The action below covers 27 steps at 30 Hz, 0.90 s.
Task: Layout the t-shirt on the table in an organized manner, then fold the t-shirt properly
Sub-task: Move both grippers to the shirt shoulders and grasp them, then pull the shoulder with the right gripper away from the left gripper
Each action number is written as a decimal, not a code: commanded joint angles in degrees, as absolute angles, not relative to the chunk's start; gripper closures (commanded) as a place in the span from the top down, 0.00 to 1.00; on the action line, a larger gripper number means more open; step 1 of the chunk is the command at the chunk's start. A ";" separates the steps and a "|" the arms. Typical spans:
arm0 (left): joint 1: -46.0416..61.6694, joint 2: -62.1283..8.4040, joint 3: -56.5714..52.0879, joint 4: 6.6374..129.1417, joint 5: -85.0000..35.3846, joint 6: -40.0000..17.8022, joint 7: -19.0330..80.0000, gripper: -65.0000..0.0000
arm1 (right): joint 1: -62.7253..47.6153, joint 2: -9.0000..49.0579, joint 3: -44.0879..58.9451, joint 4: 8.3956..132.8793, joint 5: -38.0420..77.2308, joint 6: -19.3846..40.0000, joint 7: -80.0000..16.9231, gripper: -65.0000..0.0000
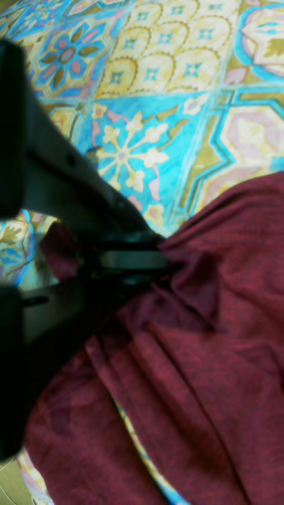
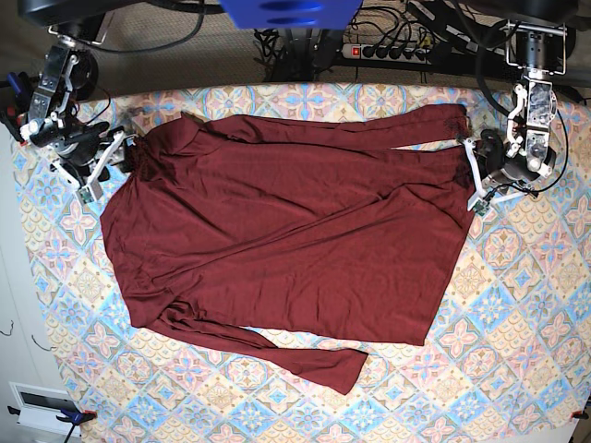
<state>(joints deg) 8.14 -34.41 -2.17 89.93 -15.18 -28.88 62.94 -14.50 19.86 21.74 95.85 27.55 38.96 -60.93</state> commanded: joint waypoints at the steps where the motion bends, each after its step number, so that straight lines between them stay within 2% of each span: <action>1: 7.43 -35.65 -2.86 90.68 -15.16 -28.70 62.46 0.00 | -14.20 20.97 22.11 96.66 28.18 38.81 -60.26 0.48; 16: 7.43 -35.65 -2.86 90.68 -15.60 -28.70 62.46 0.00 | -14.55 20.70 21.58 89.98 28.35 38.90 -60.18 0.48; 22: 7.43 -35.65 -2.86 90.68 -15.69 -28.70 62.46 0.00 | -14.64 20.18 21.41 89.89 28.44 38.99 -60.26 0.31; 27: 7.43 -35.65 -2.95 90.68 -15.69 -28.70 62.37 0.00 | -14.20 19.30 21.85 85.14 28.44 38.99 -60.26 0.10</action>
<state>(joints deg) 8.14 -34.44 -2.28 89.93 -15.40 -28.86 62.96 -14.11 18.74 21.87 84.99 29.36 38.85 -58.67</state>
